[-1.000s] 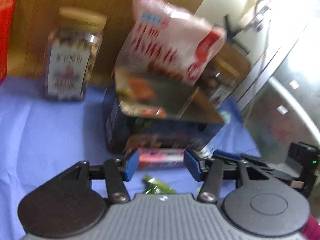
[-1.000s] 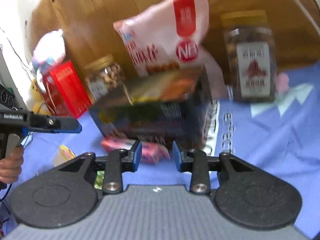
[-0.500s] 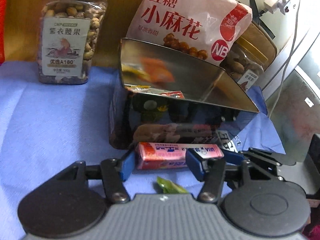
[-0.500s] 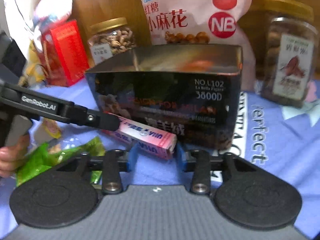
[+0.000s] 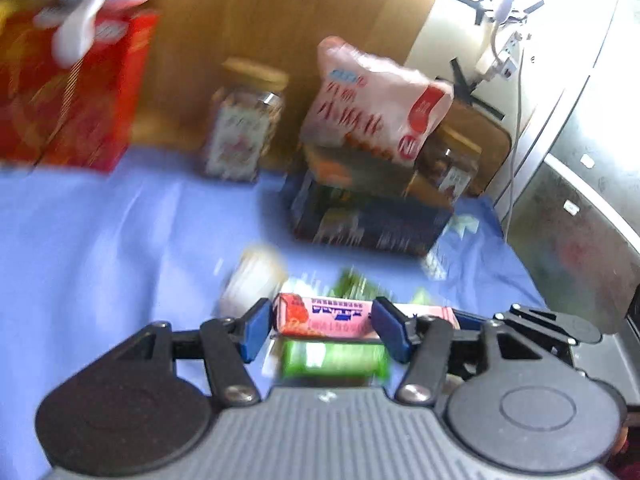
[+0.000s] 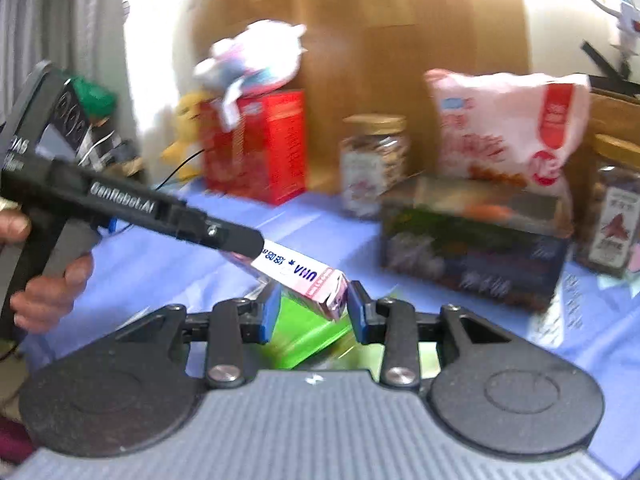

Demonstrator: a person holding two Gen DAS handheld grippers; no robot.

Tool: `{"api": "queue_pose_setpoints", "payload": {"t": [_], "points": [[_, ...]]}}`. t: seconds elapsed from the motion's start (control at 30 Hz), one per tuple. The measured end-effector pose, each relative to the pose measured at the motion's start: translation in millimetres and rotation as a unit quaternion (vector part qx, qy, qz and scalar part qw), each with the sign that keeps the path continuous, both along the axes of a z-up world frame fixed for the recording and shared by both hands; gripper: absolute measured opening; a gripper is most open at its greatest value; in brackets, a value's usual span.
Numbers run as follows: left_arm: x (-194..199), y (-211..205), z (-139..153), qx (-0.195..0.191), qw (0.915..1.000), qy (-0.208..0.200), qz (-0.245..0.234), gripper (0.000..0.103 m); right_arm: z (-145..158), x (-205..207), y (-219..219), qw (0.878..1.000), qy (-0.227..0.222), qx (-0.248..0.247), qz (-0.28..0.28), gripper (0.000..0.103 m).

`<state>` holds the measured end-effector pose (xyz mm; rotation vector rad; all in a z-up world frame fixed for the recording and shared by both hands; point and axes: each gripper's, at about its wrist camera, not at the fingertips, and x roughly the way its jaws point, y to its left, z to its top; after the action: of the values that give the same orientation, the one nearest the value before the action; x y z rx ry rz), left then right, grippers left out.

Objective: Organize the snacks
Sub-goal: 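Grasp the pink candy roll beside the tin with the left gripper, then lift the pink candy roll into the black tin and release it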

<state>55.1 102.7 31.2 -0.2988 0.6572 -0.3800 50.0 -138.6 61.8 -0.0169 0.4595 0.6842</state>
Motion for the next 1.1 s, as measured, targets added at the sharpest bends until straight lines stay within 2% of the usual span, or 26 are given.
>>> {"api": "queue_pose_setpoints", "payload": {"t": [0.1,0.23,0.33,0.47,0.57,0.67,0.7,0.77,0.9,1.0,1.1], "points": [[-24,6,-25,-0.004,0.9997,0.023,0.009,0.055,-19,-29,16,0.999,0.005,-0.028,0.019,0.039],[-46,4,-50,-0.006,0.9992,0.04,0.002,0.056,-36,-42,20,0.998,0.041,-0.044,0.032,0.04],[-57,6,-51,-0.007,0.9995,0.027,-0.015,0.059,-41,-45,17,0.996,0.064,-0.05,0.038,0.042],[-61,20,-44,-0.03,0.9992,0.019,-0.02,0.06,-42,-53,15,0.995,0.073,-0.061,0.043,0.042],[-55,24,-45,-0.039,0.9985,0.03,-0.022,0.06,-42,-55,12,0.994,0.073,-0.067,0.045,0.042],[-47,15,-54,-0.039,0.9967,0.058,-0.042,0.054,-44,-50,14,0.993,0.079,-0.068,0.049,0.041],[-47,10,-54,-0.032,0.997,0.056,-0.043,0.054,-45,-49,16,0.993,0.082,-0.068,0.053,0.04],[-47,2,-47,-0.013,0.9973,0.053,-0.049,0.054,-42,-48,20,0.993,0.073,-0.08,0.044,0.038],[-33,-5,-10,-0.02,0.997,0.031,-0.068,0.054,-14,-38,11,0.995,0.046,-0.086,0.037,0.037],[-10,-18,36,-0.025,0.9961,0.004,-0.084,0.054,27,-17,-10,0.997,0.015,-0.067,0.022,0.035],[11,-42,96,0.0,0.9935,-0.057,-0.099,0.054,75,6,-28,0.998,-0.027,-0.061,-0.009,0.034]]}}
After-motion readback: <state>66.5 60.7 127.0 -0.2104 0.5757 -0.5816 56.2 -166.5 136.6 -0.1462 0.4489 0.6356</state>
